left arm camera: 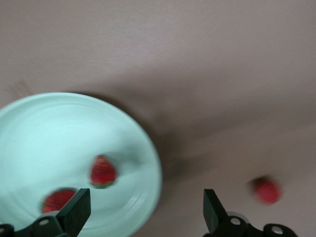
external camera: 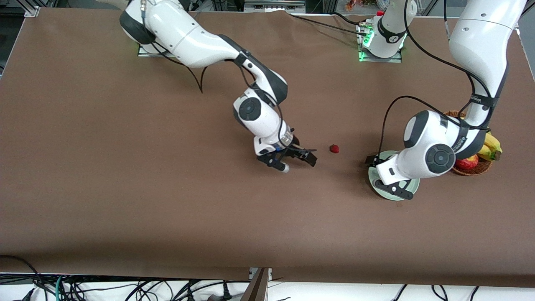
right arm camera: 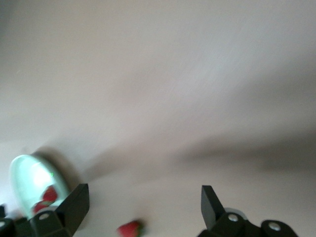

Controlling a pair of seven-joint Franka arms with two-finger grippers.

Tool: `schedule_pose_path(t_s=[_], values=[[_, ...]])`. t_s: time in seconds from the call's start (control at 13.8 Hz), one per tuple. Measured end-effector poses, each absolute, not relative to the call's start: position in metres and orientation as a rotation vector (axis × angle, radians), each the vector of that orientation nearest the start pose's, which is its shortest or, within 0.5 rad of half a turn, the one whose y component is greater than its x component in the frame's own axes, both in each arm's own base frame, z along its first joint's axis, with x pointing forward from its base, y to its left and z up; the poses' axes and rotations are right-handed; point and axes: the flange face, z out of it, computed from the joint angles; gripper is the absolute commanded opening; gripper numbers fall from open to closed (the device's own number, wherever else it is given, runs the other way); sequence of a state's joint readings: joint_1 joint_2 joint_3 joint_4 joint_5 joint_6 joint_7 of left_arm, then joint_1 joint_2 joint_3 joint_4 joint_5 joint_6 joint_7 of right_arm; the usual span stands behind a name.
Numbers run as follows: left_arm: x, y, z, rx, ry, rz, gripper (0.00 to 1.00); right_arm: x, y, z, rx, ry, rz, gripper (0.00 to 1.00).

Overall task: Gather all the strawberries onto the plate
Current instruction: 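Grasp the last strawberry with the left gripper while the right gripper retracts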

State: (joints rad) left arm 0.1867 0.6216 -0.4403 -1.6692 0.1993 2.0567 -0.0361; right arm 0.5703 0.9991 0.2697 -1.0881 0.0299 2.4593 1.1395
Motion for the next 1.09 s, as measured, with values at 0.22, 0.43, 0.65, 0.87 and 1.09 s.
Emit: schedule_pose_path(t_s=[0.22,0.43,0.65,0.87,1.09], values=[[0.636,-0.161,0.263,-3.182,0.226,0.338,1.0,0.637,0.467,0.314,-2.806,0.425,-0.008,1.0],[0.61,-0.195,0.276,-3.147,0.055,0.38,1.0,0.659,0.383,0.344,-2.926,0.186,0.046,1.0],[0.559,-0.217,0.271,-3.115,0.05,0.272,1.0,0.667,0.293,0.368,-3.016,0.028,0.124,1.0],[0.517,-0.217,0.232,-3.165,0.017,0.149,1.0,0.667,0.192,0.401,-3.096,-0.089,0.2,1.0],[0.505,-0.21,0.207,-3.199,0.009,0.103,1.0,0.658,0.108,0.45,-3.139,-0.133,0.269,1.0]])
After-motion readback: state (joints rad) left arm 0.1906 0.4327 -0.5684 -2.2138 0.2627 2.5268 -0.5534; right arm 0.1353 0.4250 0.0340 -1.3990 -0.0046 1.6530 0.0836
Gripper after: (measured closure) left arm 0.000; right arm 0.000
